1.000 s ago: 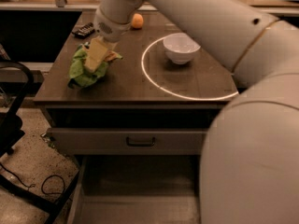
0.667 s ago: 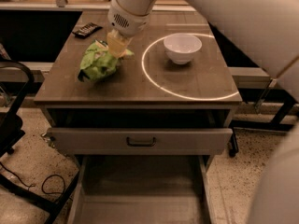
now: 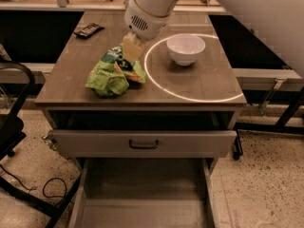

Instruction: Place green rice chip bag into middle drawer

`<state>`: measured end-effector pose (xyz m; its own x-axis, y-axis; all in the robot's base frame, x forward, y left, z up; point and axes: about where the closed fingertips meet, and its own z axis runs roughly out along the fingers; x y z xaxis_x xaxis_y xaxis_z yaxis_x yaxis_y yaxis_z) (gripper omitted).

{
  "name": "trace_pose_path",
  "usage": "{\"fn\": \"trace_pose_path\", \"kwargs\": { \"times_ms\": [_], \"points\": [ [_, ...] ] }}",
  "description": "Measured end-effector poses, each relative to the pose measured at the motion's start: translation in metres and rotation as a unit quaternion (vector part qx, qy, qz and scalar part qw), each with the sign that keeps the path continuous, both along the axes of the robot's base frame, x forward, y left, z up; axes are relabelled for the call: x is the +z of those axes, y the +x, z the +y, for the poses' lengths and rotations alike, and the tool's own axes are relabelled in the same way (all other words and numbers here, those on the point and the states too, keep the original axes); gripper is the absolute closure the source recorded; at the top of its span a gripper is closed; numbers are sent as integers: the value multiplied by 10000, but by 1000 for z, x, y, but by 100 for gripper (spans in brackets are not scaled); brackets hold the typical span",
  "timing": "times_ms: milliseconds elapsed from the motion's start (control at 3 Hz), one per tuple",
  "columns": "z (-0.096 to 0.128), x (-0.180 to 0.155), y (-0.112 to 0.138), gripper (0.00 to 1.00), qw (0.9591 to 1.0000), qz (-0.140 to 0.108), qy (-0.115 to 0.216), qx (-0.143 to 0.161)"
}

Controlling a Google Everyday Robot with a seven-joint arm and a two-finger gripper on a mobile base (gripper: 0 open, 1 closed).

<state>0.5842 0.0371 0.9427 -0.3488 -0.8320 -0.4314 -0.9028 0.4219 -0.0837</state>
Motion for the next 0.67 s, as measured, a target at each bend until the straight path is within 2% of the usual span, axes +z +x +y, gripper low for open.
{"fn": "trace_pose_path", "kwargs": {
  "times_ms": [333, 667],
  "points": [
    [1, 0, 0, 85, 10000, -2, -2, 11],
    [2, 0, -1, 54, 10000, -4, -4, 24]
  ]
}}
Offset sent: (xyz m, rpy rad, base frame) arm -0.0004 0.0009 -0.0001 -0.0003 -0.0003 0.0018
